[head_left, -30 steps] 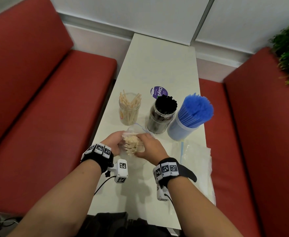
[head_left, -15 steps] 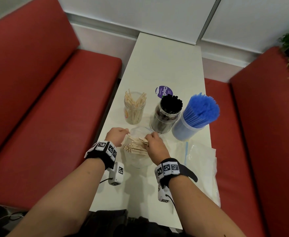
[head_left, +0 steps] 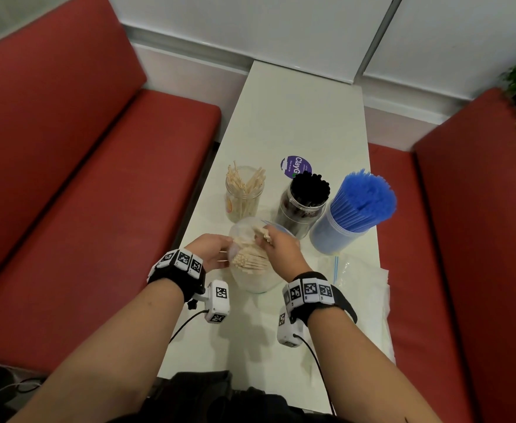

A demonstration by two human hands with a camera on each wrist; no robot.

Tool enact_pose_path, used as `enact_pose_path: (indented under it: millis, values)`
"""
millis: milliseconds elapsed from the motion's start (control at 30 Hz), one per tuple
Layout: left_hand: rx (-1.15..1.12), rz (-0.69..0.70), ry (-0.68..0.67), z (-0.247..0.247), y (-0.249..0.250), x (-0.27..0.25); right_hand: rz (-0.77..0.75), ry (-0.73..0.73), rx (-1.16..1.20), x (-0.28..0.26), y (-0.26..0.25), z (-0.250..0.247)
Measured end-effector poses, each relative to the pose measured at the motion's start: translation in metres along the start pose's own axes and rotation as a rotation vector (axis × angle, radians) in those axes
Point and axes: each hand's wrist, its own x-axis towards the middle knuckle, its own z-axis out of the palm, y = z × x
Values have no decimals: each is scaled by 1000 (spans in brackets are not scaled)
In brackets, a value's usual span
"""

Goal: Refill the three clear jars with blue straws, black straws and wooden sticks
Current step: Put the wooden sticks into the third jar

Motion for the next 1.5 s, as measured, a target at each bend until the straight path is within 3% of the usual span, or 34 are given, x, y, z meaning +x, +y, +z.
enact_pose_path:
  millis: [100,300,433,500,633,800,1000,1133,1367,1500]
  values:
    - [79,21,10,-1,-2,3,-8,80,240,-2,-9,-10]
    - [164,66,45,-4,-7,9,57,20,372,6,-12,-15]
    - [201,106,155,-4,-2,14,55,-113,259,6,-7,-9]
    - [226,101,134,-7,-4,15,57,-114,233,4,-7,-7]
    - [187,132,7,-11,-6,15,-23,36,305,10,-15,-14]
    - [118,147,10,-9,-2,14,-1,130,499,26,-20,-26]
    - [535,219,171,-10,-2,28,-33,134,714,43,-38,-50]
    - [453,165,190,-12,-3,29,-81,242,813,64,-62,-81]
    - [195,168,-28,-18,-8,35,-226,467,971,112,-110,-121]
    - [215,149,-48,-22,-4,38,-243,542,892,137,-119,-115]
